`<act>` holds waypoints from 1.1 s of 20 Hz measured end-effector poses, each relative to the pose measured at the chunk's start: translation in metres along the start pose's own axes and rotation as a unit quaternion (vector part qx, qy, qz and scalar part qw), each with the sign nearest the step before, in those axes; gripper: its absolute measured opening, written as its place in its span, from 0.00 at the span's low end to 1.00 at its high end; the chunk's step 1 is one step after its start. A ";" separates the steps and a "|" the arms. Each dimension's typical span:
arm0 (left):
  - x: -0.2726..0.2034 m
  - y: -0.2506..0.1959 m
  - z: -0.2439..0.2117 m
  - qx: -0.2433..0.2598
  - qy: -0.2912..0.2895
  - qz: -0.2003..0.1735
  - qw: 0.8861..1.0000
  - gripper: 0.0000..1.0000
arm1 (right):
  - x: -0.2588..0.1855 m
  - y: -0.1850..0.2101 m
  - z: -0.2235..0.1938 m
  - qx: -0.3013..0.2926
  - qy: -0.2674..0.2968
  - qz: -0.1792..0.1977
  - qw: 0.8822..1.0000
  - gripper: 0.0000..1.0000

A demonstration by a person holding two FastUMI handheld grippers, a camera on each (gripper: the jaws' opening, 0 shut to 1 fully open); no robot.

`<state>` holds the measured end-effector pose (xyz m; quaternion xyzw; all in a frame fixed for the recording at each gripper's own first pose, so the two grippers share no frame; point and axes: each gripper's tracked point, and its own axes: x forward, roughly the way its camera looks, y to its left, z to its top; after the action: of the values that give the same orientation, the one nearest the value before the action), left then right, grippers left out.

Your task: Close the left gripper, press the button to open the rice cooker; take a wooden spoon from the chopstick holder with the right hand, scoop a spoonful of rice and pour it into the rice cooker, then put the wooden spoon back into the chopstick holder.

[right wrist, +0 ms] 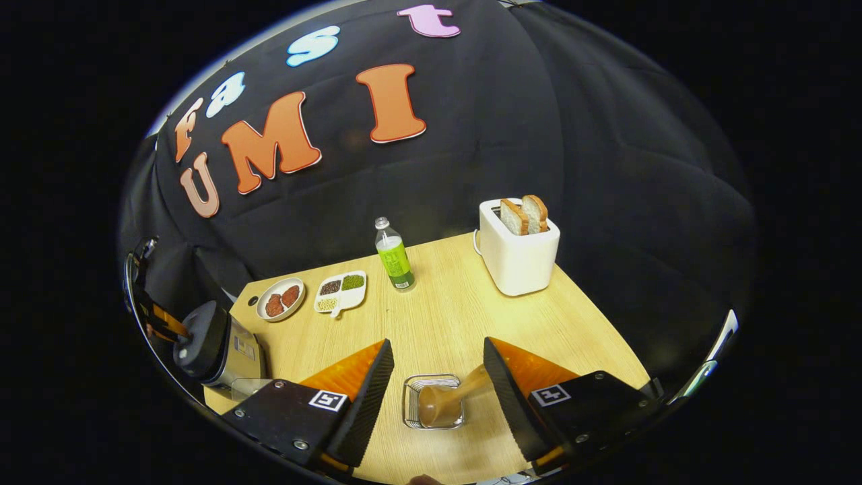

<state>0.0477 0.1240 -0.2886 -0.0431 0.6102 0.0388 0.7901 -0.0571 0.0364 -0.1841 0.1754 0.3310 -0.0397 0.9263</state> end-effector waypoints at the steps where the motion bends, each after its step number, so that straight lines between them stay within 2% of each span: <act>1: -0.001 -0.001 0.004 0.004 0.006 0.002 1.000 1.00 | -0.001 0.002 -0.001 0.001 0.001 0.003 1.000 0.84; 7: -0.002 -0.006 0.001 0.005 0.018 0.005 1.000 0.99 | -0.001 0.008 0.000 -0.007 0.002 0.007 1.000 0.84; 9: -0.002 -0.009 0.004 0.023 -0.001 0.006 1.000 0.99 | 0.000 0.013 0.001 -0.008 0.001 0.012 1.000 0.84; 14: -0.002 -0.009 0.006 0.015 -0.091 0.003 0.996 0.98 | -0.001 0.041 0.017 -0.027 -0.019 0.049 0.998 0.84; 17: -0.006 -0.005 0.010 0.029 -0.164 0.023 0.986 0.98 | -0.006 0.055 0.040 -0.052 -0.046 0.074 0.995 0.84; 19: -0.010 -0.004 0.003 0.016 -0.197 0.030 0.980 0.98 | -0.010 0.065 0.065 -0.065 -0.078 0.086 0.991 0.84; 20: -0.008 -0.004 0.000 0.000 -0.210 0.021 0.978 0.97 | -0.013 0.071 0.079 -0.071 -0.097 0.090 0.989 0.84; 22: -0.033 -0.013 0.009 -0.005 -0.265 0.006 0.964 0.98 | -0.019 0.086 0.101 -0.078 -0.142 0.098 0.982 0.84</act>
<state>0.0497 0.1121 -0.2538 -0.0317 0.3792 0.0567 0.9230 0.0049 0.0807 -0.0741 0.1268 0.1793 0.0530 0.9742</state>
